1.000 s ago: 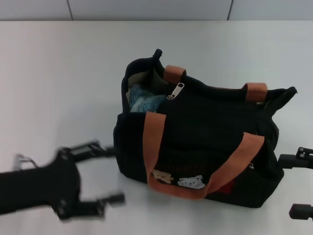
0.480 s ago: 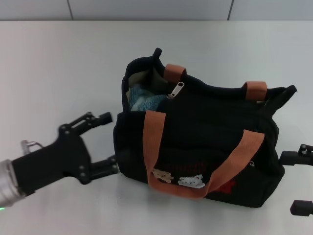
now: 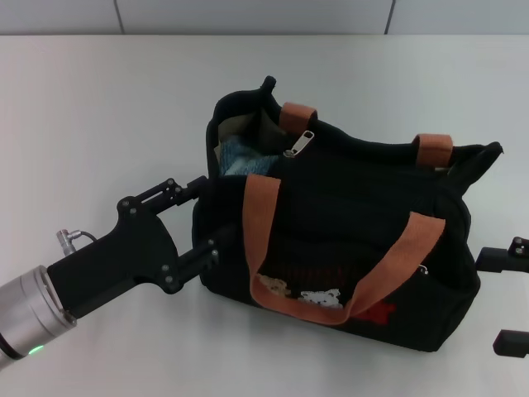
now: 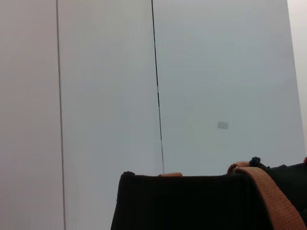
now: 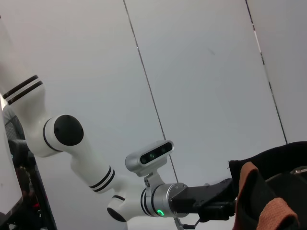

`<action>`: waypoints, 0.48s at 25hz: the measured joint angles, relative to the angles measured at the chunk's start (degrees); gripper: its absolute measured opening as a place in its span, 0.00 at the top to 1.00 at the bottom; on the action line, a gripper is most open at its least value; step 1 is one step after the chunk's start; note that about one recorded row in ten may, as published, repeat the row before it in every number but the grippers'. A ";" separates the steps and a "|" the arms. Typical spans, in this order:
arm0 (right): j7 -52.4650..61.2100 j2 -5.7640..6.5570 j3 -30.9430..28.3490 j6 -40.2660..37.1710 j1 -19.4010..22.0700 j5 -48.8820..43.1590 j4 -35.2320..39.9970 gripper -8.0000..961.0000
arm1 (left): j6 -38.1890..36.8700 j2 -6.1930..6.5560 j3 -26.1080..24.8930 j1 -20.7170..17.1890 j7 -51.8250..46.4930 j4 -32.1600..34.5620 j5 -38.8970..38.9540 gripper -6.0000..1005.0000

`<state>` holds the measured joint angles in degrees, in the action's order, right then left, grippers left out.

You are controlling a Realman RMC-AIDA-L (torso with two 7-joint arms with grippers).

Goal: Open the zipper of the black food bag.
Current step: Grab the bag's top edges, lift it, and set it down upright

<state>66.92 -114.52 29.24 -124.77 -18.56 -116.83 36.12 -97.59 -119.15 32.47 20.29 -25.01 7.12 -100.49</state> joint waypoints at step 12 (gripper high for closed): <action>0.21 0.02 -0.57 -0.13 0.29 2.47 0.00 0.12 | -0.59 -0.03 0.07 0.34 3.01 -1.25 0.57 0.66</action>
<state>67.12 -114.50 28.67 -124.90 -18.27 -114.36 36.12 -98.18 -119.18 32.55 20.64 -22.00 5.87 -99.92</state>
